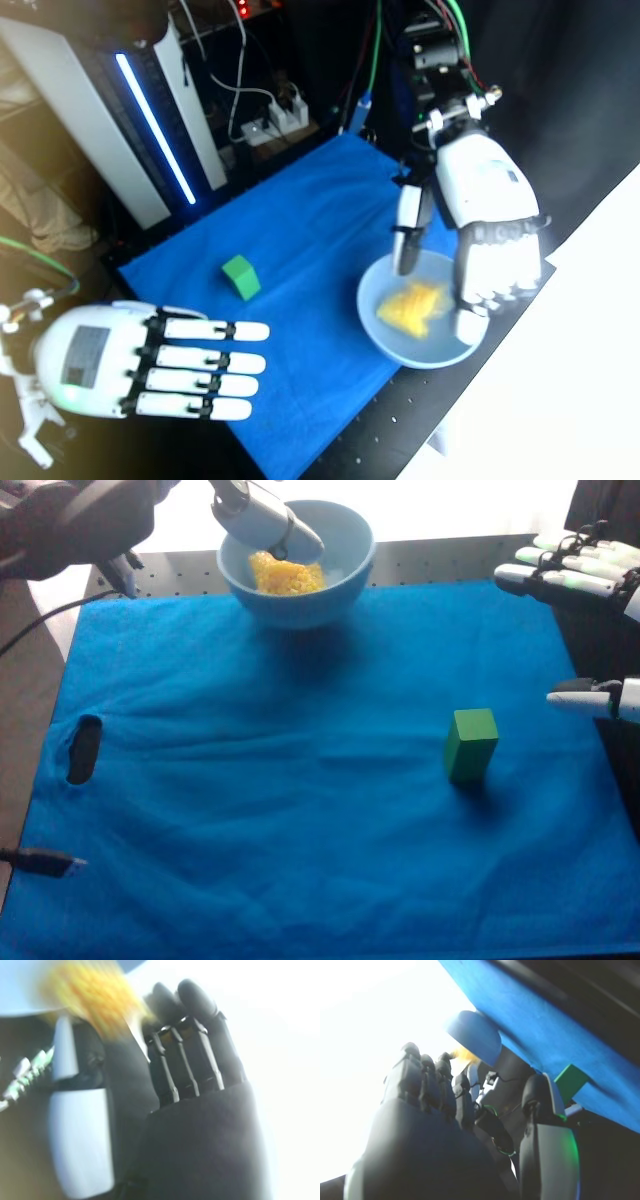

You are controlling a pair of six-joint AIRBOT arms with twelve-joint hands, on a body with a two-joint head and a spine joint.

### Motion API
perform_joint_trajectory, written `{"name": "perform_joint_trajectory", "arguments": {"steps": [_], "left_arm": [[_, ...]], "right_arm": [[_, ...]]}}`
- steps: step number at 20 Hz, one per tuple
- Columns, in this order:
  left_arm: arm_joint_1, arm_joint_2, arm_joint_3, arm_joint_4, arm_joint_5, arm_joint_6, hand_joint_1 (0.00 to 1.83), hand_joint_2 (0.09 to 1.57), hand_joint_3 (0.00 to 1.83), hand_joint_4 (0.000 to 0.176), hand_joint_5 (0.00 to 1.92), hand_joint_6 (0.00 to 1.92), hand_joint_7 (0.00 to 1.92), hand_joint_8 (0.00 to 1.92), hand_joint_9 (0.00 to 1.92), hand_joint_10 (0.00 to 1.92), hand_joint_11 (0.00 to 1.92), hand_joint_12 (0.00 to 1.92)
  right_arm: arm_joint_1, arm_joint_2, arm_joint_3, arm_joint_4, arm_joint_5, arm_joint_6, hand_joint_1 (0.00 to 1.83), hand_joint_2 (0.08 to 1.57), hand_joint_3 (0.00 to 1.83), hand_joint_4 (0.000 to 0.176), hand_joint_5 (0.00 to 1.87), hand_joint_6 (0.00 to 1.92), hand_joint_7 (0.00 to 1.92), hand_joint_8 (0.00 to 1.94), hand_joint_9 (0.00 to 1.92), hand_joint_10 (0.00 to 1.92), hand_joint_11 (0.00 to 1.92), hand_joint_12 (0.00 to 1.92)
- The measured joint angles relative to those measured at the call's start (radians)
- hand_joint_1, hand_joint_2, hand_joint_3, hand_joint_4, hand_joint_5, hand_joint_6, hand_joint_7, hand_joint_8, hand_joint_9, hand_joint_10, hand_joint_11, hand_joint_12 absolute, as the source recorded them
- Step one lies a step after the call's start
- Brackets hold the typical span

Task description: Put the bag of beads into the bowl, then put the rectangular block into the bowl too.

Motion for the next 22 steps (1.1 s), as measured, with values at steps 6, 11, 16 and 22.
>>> {"name": "perform_joint_trajectory", "arguments": {"steps": [6,11,16,22], "left_arm": [[0.046,0.216,-0.245,0.003,-0.128,0.053,0.80,0.91,0.00,0.176,0.01,0.00,0.25,0.00,0.34,0.01,0.00,0.78],[0.202,0.404,-0.463,0.029,-0.270,0.056,0.75,0.90,0.00,0.176,0.03,0.00,0.28,0.00,0.32,0.00,0.00,0.92],[0.381,0.520,-0.623,-0.010,-0.443,0.057,0.90,0.91,0.00,0.176,0.01,0.00,0.09,0.00,0.13,0.00,0.00,0.39],[0.475,0.548,-0.657,-0.116,-0.544,0.057,0.92,0.92,0.00,0.153,0.06,0.00,0.16,0.00,0.15,0.01,0.00,0.34]], "right_arm": [[0.018,0.000,-0.022,-0.043,0.011,-0.001,0.78,1.10,0.00,0.095,0.10,0.00,0.00,0.00,0.00,0.00,0.00,0.00],[0.018,0.025,-0.081,-0.108,0.055,0.000,0.82,1.04,0.00,0.101,0.08,0.00,0.00,0.00,0.00,0.00,0.00,0.00],[0.029,0.006,-0.084,-0.137,0.063,-0.001,0.77,1.00,0.00,0.000,0.09,0.01,0.02,0.01,0.02,0.01,0.12,0.06],[0.031,-0.031,-0.075,-0.156,0.051,0.000,0.66,0.92,0.00,0.095,0.22,0.01,0.17,0.01,0.14,0.01,0.20,0.09]]}}
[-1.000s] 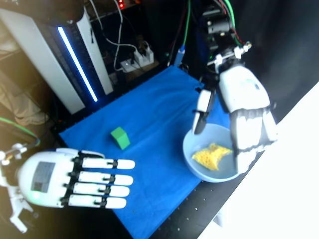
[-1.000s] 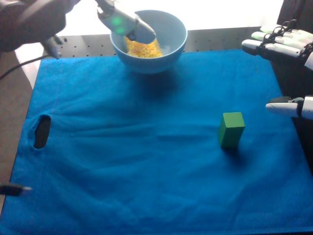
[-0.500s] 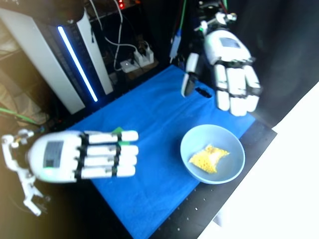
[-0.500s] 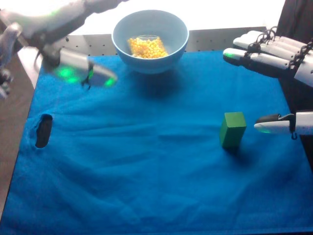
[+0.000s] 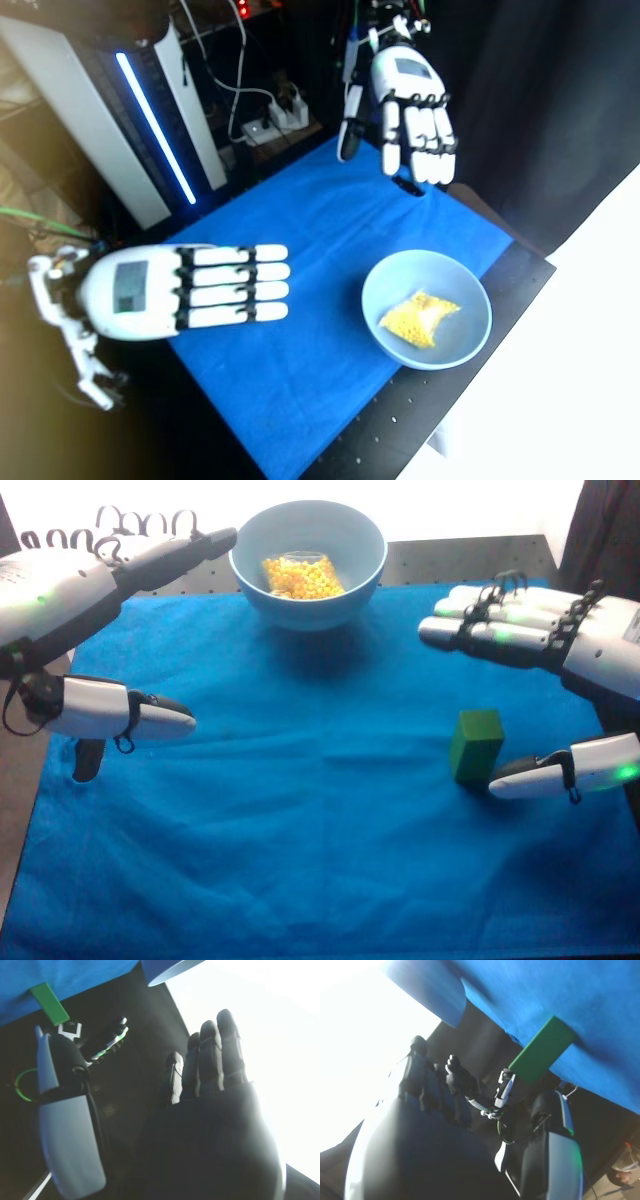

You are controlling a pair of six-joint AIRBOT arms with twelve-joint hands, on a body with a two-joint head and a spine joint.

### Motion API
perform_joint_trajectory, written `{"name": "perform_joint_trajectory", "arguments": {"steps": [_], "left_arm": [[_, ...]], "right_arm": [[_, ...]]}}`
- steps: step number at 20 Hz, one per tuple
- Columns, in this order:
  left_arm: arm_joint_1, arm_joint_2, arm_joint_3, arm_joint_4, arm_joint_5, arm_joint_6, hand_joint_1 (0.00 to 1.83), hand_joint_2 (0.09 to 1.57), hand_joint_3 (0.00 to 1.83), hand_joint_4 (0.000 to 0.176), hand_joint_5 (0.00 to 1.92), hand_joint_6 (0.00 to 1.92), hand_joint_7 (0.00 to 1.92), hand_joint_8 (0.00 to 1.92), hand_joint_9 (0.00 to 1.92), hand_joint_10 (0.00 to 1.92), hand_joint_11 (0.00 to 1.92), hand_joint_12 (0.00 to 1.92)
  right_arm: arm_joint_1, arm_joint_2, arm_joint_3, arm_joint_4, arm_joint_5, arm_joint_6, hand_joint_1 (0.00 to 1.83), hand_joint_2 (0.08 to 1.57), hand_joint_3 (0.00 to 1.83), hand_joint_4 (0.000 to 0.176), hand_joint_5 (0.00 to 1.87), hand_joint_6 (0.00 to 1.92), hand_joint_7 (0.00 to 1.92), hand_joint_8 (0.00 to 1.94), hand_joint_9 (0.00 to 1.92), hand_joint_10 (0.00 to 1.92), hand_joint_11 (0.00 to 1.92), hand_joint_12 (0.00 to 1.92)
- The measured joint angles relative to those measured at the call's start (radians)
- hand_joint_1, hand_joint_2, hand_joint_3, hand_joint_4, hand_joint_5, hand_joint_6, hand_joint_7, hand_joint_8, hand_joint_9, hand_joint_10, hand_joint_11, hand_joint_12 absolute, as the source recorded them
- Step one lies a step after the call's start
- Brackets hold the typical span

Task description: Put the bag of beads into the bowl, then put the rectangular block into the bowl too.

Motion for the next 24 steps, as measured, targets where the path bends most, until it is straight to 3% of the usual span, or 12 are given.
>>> {"name": "perform_joint_trajectory", "arguments": {"steps": [2,4,7,9,12,14,15,16,17,19,21,24], "left_arm": [[0.006,-0.001,-0.005,0.000,-0.009,0.000,0.93,0.93,0.00,0.130,0.06,0.00,0.14,0.00,0.15,0.00,0.00,0.38],[0.010,-0.001,-0.007,-0.003,-0.018,0.000,0.92,0.93,0.00,0.121,0.07,0.00,0.18,0.01,0.17,0.01,0.00,0.43],[0.015,-0.002,-0.007,-0.014,-0.014,0.000,0.94,0.94,0.00,0.145,0.06,0.00,0.13,0.00,0.11,0.00,0.00,0.27],[0.015,-0.003,-0.007,-0.017,-0.015,0.000,0.94,0.91,0.00,0.147,0.05,0.00,0.13,0.00,0.11,0.00,0.00,0.11],[0.017,-0.010,-0.007,-0.018,-0.015,-0.001,0.93,0.91,0.00,0.144,0.05,0.00,0.13,0.00,0.11,0.00,0.00,0.09],[0.019,-0.010,-0.007,-0.019,-0.012,-0.001,0.92,0.92,0.00,0.152,0.03,0.00,0.13,0.00,0.11,0.00,0.00,0.04],[0.022,-0.010,-0.007,-0.020,-0.012,0.000,0.91,0.92,0.00,0.135,0.03,0.00,0.13,0.00,0.14,0.00,0.00,0.15],[0.024,-0.010,-0.007,-0.022,-0.011,0.000,0.93,0.93,0.00,0.133,0.04,0.00,0.16,0.01,0.14,0.00,0.00,0.20],[0.027,-0.010,-0.007,-0.023,-0.011,-0.001,0.93,0.95,0.00,0.136,0.05,0.00,0.20,0.00,0.14,0.00,0.00,0.21],[0.027,-0.010,-0.007,-0.024,-0.009,-0.001,0.94,0.95,0.00,0.141,0.05,0.00,0.20,0.00,0.13,0.00,0.00,0.20],[0.029,-0.010,-0.007,-0.024,-0.011,-0.002,0.87,0.95,0.00,0.175,0.04,0.00,0.21,0.00,0.13,0.00,0.00,0.21],[0.036,-0.012,-0.007,-0.027,-0.013,-0.006,0.87,0.95,0.00,0.170,0.04,0.00,0.23,0.00,0.15,0.00,0.00,0.27]], "right_arm": [[0.002,-0.013,0.013,-0.005,-0.027,-0.001,0.68,0.91,0.00,0.111,0.26,0.01,0.22,0.01,0.20,0.01,0.24,0.11],[0.019,-0.027,0.026,-0.014,-0.049,0.000,0.81,0.93,0.00,0.033,0.46,0.01,0.42,0.01,0.36,0.02,0.29,0.14],[0.031,-0.045,0.035,-0.018,-0.062,-0.001,0.88,0.97,0.00,0.000,0.65,0.00,0.66,0.00,0.63,0.02,0.50,0.32],[0.037,-0.058,0.036,-0.033,-0.072,0.000,0.91,0.98,0.00,0.000,0.86,0.00,0.96,0.02,0.92,0.05,0.51,0.89],[0.038,-0.062,0.039,-0.032,-0.073,-0.001,0.94,0.99,0.00,0.000,0.96,0.01,1.13,0.03,1.08,0.10,0.56,1.12],[0.038,-0.062,0.042,-0.030,-0.071,0.001,1.09,1.05,0.01,0.025,1.10,0.74,1.34,0.03,1.17,0.46,0.67,1.45],[0.040,-0.062,0.043,-0.029,-0.068,0.000,1.15,1.06,0.02,0.000,1.09,0.78,1.20,1.26,1.15,1.63,0.92,1.83],[0.044,-0.062,0.046,-0.032,-0.072,0.000,1.17,1.06,0.00,0.000,1.11,0.74,1.14,1.76,1.22,1.86,1.17,1.90],[0.045,-0.062,0.046,-0.028,-0.071,-0.001,1.18,1.06,0.00,0.000,1.11,0.74,1.06,1.80,1.16,1.92,1.18,1.92],[0.045,-0.062,0.047,-0.031,-0.072,0.000,1.18,1.06,0.00,0.000,1.11,0.74,1.06,1.82,1.16,1.92,1.18,1.92],[0.049,-0.062,0.047,-0.034,-0.073,-0.001,1.17,1.10,0.00,0.000,1.01,0.92,1.19,0.91,1.21,1.29,1.08,1.65],[0.109,-0.061,0.048,-0.076,-0.090,-0.002,1.18,1.09,0.00,0.000,1.05,0.85,1.27,0.83,1.27,1.28,1.15,1.64]]}}
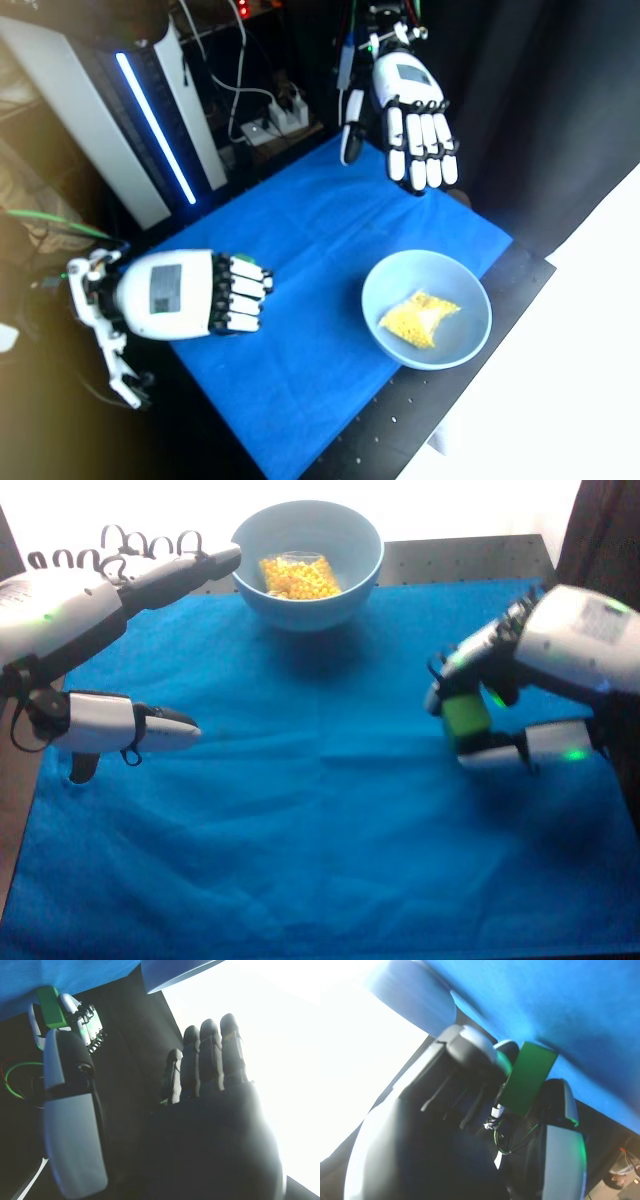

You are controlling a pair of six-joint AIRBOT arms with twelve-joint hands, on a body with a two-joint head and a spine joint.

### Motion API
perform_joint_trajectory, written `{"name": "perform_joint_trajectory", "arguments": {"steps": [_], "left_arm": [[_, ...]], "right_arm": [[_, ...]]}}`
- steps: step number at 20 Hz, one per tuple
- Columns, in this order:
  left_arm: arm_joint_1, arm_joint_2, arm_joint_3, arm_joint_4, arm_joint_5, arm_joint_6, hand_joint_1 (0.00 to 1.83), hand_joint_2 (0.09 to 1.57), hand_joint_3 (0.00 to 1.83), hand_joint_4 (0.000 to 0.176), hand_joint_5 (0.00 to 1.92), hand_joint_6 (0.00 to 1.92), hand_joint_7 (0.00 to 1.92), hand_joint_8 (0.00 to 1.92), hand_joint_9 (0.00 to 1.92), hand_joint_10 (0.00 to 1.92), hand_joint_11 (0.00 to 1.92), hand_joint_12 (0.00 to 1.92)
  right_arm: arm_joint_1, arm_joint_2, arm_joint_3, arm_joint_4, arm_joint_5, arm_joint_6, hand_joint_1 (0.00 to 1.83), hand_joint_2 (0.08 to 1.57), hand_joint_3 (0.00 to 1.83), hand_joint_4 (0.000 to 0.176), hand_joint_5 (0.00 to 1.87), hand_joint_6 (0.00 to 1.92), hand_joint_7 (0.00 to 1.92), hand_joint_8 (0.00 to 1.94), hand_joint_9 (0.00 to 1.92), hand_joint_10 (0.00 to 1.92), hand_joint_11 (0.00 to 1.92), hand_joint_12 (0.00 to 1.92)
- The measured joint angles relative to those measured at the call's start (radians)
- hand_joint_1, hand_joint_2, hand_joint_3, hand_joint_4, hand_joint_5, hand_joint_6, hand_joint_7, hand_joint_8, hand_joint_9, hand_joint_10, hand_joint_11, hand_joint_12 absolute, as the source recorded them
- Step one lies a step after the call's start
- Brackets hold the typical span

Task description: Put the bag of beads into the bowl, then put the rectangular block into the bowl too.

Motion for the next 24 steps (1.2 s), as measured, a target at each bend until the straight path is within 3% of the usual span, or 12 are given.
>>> {"name": "perform_joint_trajectory", "arguments": {"steps": [1,3,4,6,11,14,18,19,20,21,22,24], "left_arm": [[0.009,-0.001,0.000,0.000,-0.002,-0.007,0.85,0.94,0.00,0.175,0.04,0.00,0.24,0.00,0.15,0.00,0.00,0.29],[0.010,-0.001,0.000,0.000,-0.002,-0.011,0.85,0.94,0.00,0.176,0.04,0.00,0.24,0.00,0.15,0.00,0.00,0.30],[0.014,-0.002,0.000,-0.003,-0.009,-0.012,0.82,0.94,0.00,0.175,0.04,0.00,0.23,0.00,0.15,0.00,0.00,0.30],[0.018,-0.002,0.000,-0.011,-0.014,-0.013,0.82,0.94,0.00,0.161,0.03,0.00,0.23,0.00,0.17,0.01,0.00,0.38],[0.017,-0.005,0.000,-0.005,-0.029,-0.014,0.86,0.94,0.00,0.159,0.04,0.00,0.24,0.00,0.18,0.00,0.00,0.46],[0.018,-0.007,0.000,-0.009,-0.034,-0.014,0.93,0.91,0.00,0.116,0.05,0.00,0.26,0.00,0.20,0.01,0.00,0.56],[0.017,-0.027,0.019,-0.013,-0.047,-0.024,0.94,0.93,0.00,0.074,0.04,0.00,0.19,0.00,0.14,0.01,0.00,0.38],[0.017,-0.031,0.019,-0.010,-0.050,-0.030,0.93,0.94,0.00,0.063,0.05,0.00,0.20,0.00,0.15,0.01,0.00,0.45],[0.014,-0.033,0.020,0.000,-0.050,-0.032,0.93,0.94,0.00,0.062,0.05,0.00,0.20,0.00,0.15,0.01,0.00,0.49],[0.014,-0.037,0.021,0.002,-0.050,-0.034,0.91,0.94,0.00,0.067,0.06,0.00,0.19,0.01,0.16,0.01,0.00,0.60],[0.005,-0.041,0.024,0.008,-0.050,-0.035,0.91,0.94,0.00,0.068,0.06,0.00,0.18,0.00,0.16,0.01,0.00,0.66],[0.004,-0.042,0.026,0.009,-0.055,-0.038,0.91,0.94,0.00,0.068,0.06,0.00,0.18,0.00,0.16,0.01,0.00,0.68]], "right_arm": [[0.060,0.001,-0.003,-0.026,0.009,0.001,1.18,1.06,0.00,0.000,1.11,0.75,1.17,1.29,1.21,1.66,1.12,1.89],[0.120,0.001,-0.001,-0.043,0.028,0.002,1.18,1.05,0.00,0.000,1.12,0.73,1.18,1.27,1.21,1.65,1.11,1.89],[0.160,0.000,0.014,-0.053,0.040,0.005,1.17,1.08,0.00,0.000,1.06,0.83,1.18,0.90,1.17,1.31,1.06,1.63],[0.229,-0.001,0.074,-0.064,0.040,0.005,1.26,1.09,0.00,0.000,1.02,0.72,1.14,0.95,1.19,1.10,1.04,1.50],[0.354,-0.143,0.240,-0.015,-0.026,0.001,1.18,1.08,0.00,0.000,1.05,0.85,1.27,0.70,1.28,1.24,1.22,1.62],[0.384,-0.280,0.352,-0.056,-0.132,0.006,1.17,1.07,0.00,0.000,1.08,0.80,1.24,0.80,1.27,1.30,1.19,1.68],[0.438,-0.392,0.495,-0.038,-0.217,0.005,1.18,1.05,0.00,0.000,1.14,0.70,1.43,0.43,1.35,1.10,1.24,1.45],[0.439,-0.395,0.499,-0.031,-0.234,0.003,1.34,0.99,0.00,0.000,0.98,0.24,1.36,0.39,1.15,0.68,0.67,1.31],[0.438,-0.403,0.515,-0.047,-0.239,0.008,1.37,0.98,0.00,0.000,0.98,0.06,1.34,0.38,1.17,0.46,0.54,1.29],[0.437,-0.418,0.536,-0.047,-0.268,0.005,1.00,0.89,0.00,0.058,0.44,0.01,0.72,0.09,0.76,0.15,0.45,0.83],[0.437,-0.428,0.548,-0.046,-0.294,0.005,0.92,0.86,0.00,0.099,0.32,0.01,0.59,0.02,0.69,0.04,0.49,0.59],[0.438,-0.439,0.555,-0.051,-0.292,0.004,0.90,0.86,0.00,0.109,0.29,0.00,0.56,0.00,0.68,0.00,0.59,0.32]]}}
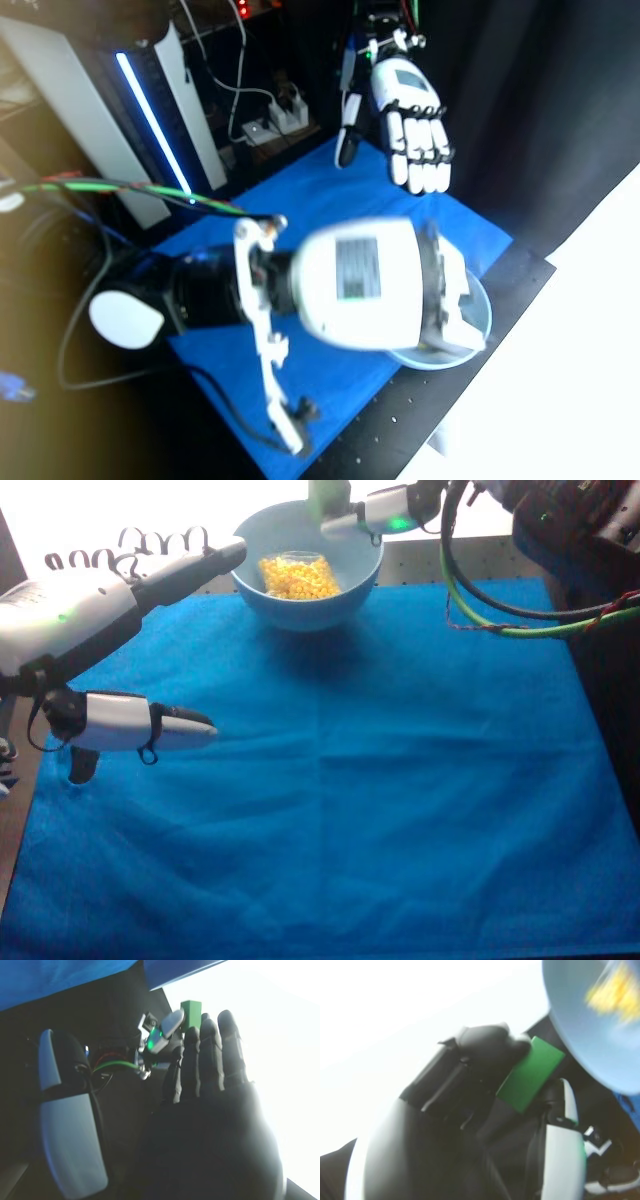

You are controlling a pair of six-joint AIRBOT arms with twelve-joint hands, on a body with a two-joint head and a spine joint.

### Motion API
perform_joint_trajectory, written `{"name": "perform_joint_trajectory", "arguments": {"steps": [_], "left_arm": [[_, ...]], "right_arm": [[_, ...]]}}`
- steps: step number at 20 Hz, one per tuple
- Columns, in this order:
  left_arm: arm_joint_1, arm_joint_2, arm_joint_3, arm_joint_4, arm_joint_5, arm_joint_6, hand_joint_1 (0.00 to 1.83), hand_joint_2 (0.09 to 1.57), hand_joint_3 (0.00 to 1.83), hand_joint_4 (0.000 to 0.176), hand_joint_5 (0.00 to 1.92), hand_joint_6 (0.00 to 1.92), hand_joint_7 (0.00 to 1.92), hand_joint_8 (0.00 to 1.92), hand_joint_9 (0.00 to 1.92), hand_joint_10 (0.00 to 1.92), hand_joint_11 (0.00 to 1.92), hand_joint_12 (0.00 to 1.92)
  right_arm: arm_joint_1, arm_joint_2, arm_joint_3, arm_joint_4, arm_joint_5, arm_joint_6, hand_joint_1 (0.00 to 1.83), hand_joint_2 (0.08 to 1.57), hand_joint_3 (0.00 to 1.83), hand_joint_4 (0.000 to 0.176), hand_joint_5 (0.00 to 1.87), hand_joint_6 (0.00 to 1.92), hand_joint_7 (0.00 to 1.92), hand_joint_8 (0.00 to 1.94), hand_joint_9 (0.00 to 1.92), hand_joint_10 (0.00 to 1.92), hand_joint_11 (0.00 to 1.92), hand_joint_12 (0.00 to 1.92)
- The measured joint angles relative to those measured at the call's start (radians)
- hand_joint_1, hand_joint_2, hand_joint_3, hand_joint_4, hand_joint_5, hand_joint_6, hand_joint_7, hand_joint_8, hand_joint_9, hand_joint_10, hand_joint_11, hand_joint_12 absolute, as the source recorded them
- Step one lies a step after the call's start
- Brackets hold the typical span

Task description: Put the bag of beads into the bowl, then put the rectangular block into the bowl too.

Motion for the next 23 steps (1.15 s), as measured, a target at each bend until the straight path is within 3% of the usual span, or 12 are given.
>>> {"name": "perform_joint_trajectory", "arguments": {"steps": [2,3,5,8,9,10,14,15,16,17,20,23], "left_arm": [[0.000,0.000,0.003,-0.003,0.000,-0.002,0.91,0.94,0.00,0.068,0.06,0.00,0.18,0.00,0.16,0.01,0.00,0.68],[0.024,0.005,-0.010,-0.013,-0.049,-0.043,0.91,0.94,0.00,0.068,0.06,0.00,0.18,0.00,0.16,0.01,0.00,0.68],[0.053,0.017,-0.014,-0.005,-0.087,-0.082,0.91,0.94,0.00,0.068,0.06,0.00,0.18,0.00,0.16,0.01,0.00,0.68],[0.122,0.066,-0.056,-0.045,-0.218,-0.129,0.91,0.94,0.00,0.068,0.06,0.00,0.18,0.00,0.16,0.01,0.00,0.68],[0.143,0.081,-0.075,-0.059,-0.293,-0.130,0.92,0.95,0.00,0.066,0.06,0.00,0.17,0.00,0.15,0.00,0.00,0.68],[0.158,0.089,-0.087,-0.060,-0.330,-0.130,0.93,0.97,0.01,0.067,0.06,0.00,0.16,0.00,0.15,0.00,0.00,0.74],[0.321,0.106,-0.161,-0.128,-0.501,-0.133,0.93,0.97,0.01,0.068,0.07,0.00,0.16,0.00,0.15,0.00,0.00,0.75],[0.350,0.106,-0.164,-0.161,-0.518,-0.134,0.65,0.94,0.00,0.068,0.01,0.00,0.03,0.00,0.03,0.00,0.00,0.45],[0.374,0.106,-0.163,-0.209,-0.536,-0.137,0.60,0.95,0.00,0.075,0.00,0.00,0.01,0.00,0.01,0.00,0.00,0.18],[0.378,0.108,-0.163,-0.241,-0.548,-0.140,0.61,0.93,0.00,0.090,0.00,0.00,0.00,0.00,0.00,0.00,0.00,0.04],[0.378,0.117,-0.159,-0.223,-0.576,-0.146,0.64,0.92,0.00,0.095,0.00,0.00,0.00,0.00,0.00,0.00,0.00,0.00],[0.378,0.116,-0.160,-0.188,-0.567,-0.146,0.62,0.92,0.00,0.095,0.00,0.00,0.00,0.00,0.00,0.00,0.00,0.00]], "right_arm": [[0.000,-0.002,-0.002,-0.010,-0.001,0.000,0.90,0.86,0.00,0.109,0.29,0.00,0.56,0.00,0.68,0.00,0.59,0.32],[-0.008,0.088,-0.125,-0.004,0.080,0.003,0.90,0.86,0.00,0.109,0.29,0.00,0.56,0.00,0.68,0.00,0.60,0.30],[-0.031,0.138,-0.170,0.056,0.135,0.002,0.90,0.86,0.00,0.109,0.29,0.00,0.56,0.00,0.68,0.00,0.60,0.30],[-0.189,0.324,-0.351,0.211,0.292,-0.003,0.90,0.86,0.00,0.109,0.29,0.00,0.56,0.00,0.68,0.00,0.60,0.30],[-0.276,0.382,-0.429,0.276,0.362,-0.004,0.85,0.84,0.00,0.163,0.15,0.00,0.36,0.00,0.49,0.00,0.50,0.24],[-0.319,0.406,-0.470,0.311,0.400,-0.003,0.68,0.82,0.00,0.173,0.03,0.00,0.07,0.00,0.10,0.00,0.10,0.08],[-0.498,0.484,-0.628,0.431,0.608,-0.005,0.64,0.81,0.00,0.176,0.00,0.00,0.00,0.00,0.00,0.00,0.00,0.01],[-0.526,0.498,-0.649,0.449,0.632,-0.005,0.61,0.87,0.02,0.176,0.00,0.00,0.00,0.00,0.00,0.00,0.00,0.00],[-0.568,0.513,-0.674,0.478,0.661,-0.005,0.59,0.89,0.02,0.176,0.00,0.00,0.00,0.00,0.00,0.00,0.00,0.00],[-0.607,0.525,-0.695,0.509,0.678,-0.006,0.62,0.84,0.00,0.176,0.00,0.00,0.00,0.00,0.00,0.00,0.00,0.00],[-0.724,0.561,-0.760,0.589,0.731,-0.006,0.71,0.79,0.00,0.176,0.00,0.00,0.00,0.00,0.00,0.00,0.00,0.00],[-0.739,0.572,-0.770,0.623,0.768,-0.006,0.68,0.80,0.00,0.176,0.00,0.00,0.00,0.00,0.00,0.00,0.00,0.00]]}}
